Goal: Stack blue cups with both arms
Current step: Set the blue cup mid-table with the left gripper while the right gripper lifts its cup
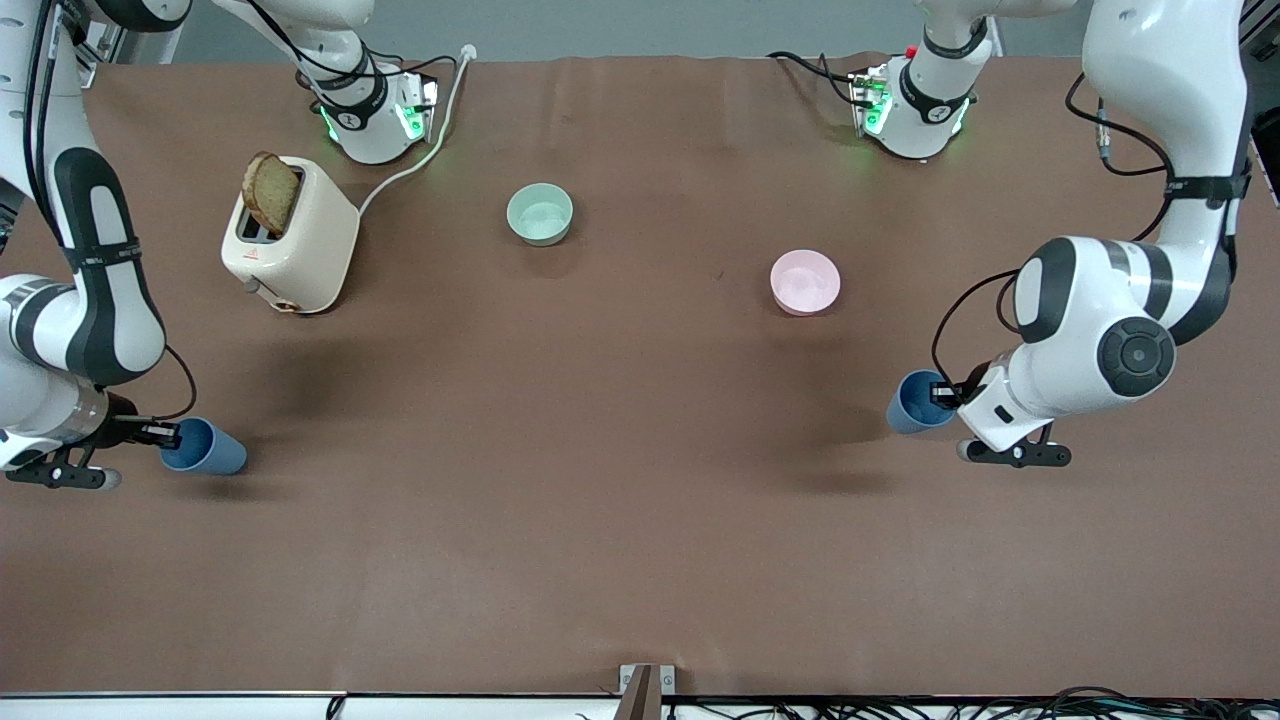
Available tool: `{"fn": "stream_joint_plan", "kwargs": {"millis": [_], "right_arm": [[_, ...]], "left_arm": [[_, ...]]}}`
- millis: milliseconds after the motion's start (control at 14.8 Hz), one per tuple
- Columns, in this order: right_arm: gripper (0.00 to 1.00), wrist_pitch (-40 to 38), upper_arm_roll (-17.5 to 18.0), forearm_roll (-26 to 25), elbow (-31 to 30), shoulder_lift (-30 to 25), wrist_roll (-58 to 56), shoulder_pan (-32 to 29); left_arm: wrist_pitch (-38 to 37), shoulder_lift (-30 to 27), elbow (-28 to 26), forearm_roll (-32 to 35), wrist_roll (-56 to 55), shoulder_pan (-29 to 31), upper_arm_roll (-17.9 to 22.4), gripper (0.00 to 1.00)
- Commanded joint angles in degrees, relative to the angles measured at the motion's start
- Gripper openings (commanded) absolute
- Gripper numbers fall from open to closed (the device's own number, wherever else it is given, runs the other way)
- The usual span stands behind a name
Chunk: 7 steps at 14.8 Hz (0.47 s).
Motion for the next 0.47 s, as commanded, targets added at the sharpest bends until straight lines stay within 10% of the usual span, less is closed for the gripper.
{"fn": "stream_joint_plan", "kwargs": {"millis": [0,406], "right_arm": [[0.05,0.5,0.8,0.2,-0.2,-0.1,-0.5,-0.7],[0.01,-2.1,0.9,0.2,1.6,-2.3,0.3,0.6]], "left_arm": [[-4.9,3.1,9.6,0.1,-0.1,-2.1,-3.8,0.0],[-4.9,10.7,18.3,1.4,-0.2,-17.6,-4.2,0.0]]}}
